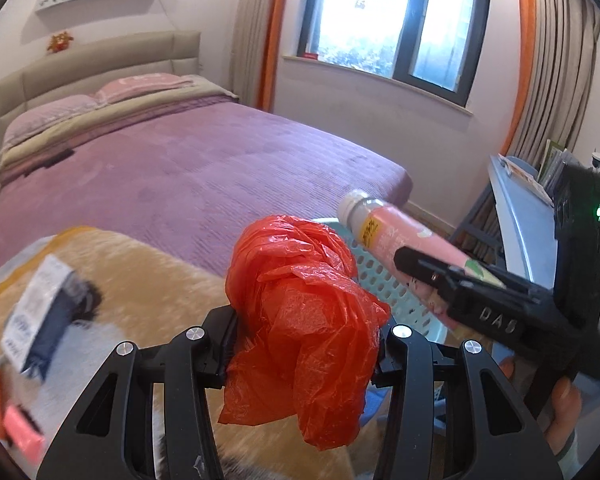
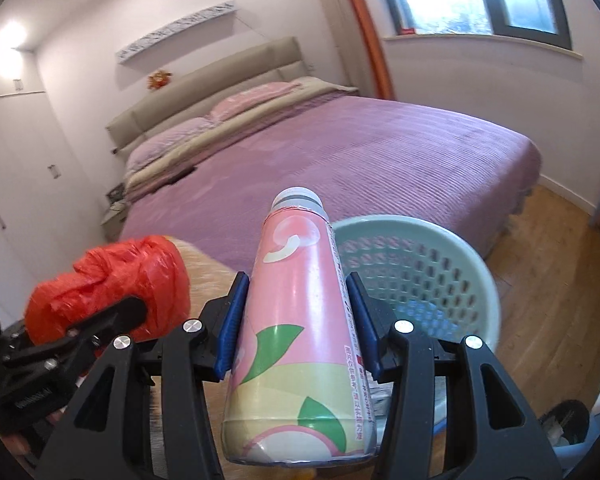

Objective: Collect trash
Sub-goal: 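Carry the red bag and pink bottle over the teal basket and release both, then move both open grippers back over the rug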

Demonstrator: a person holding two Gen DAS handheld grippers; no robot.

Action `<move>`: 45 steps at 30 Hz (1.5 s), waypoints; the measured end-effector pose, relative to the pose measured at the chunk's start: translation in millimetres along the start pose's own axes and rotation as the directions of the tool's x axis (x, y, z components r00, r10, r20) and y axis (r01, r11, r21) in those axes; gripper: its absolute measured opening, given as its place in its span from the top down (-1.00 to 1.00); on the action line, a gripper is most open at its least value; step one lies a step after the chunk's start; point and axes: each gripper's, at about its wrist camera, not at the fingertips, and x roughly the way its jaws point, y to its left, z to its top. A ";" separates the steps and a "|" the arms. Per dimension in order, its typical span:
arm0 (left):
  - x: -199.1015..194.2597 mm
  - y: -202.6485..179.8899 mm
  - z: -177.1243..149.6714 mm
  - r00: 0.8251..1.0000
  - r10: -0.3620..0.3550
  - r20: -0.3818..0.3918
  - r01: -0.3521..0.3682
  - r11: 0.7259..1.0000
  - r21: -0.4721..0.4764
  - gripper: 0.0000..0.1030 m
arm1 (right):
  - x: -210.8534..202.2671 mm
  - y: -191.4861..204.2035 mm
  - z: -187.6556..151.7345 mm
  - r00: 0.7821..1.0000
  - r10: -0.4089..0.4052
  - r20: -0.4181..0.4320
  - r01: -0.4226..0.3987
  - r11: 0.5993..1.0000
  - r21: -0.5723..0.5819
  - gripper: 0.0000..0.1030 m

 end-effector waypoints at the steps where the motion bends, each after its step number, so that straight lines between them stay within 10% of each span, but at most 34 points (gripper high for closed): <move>1: 8.0 -1.4 1.3 1.000 -0.007 -0.008 0.007 1.000 -0.005 0.12 | 5.4 -2.4 -1.4 1.000 -0.010 -0.007 0.010 1.000 0.003 0.11; 11: 75.4 -8.0 -2.3 0.989 -0.048 -0.140 0.038 0.997 -0.072 0.04 | 48.9 -42.3 -11.3 0.993 -0.065 -0.100 0.074 0.993 0.093 0.10; 16: 70.5 -6.9 -4.2 0.991 -0.070 -0.115 0.058 0.993 -0.102 -0.33 | 50.7 -50.6 -14.6 0.991 -0.062 -0.116 0.077 0.989 0.123 0.07; 33: -19.1 19.0 -25.1 0.996 -0.082 0.021 0.085 0.983 -0.160 -0.44 | 1.5 4.6 -23.9 0.997 0.043 -0.065 -0.039 0.997 0.068 -0.01; 45: -130.8 67.9 -64.4 0.985 0.061 0.163 -0.017 0.965 -0.261 -0.44 | -46.2 113.6 -50.1 0.977 0.208 -0.041 -0.212 0.967 -0.143 -0.27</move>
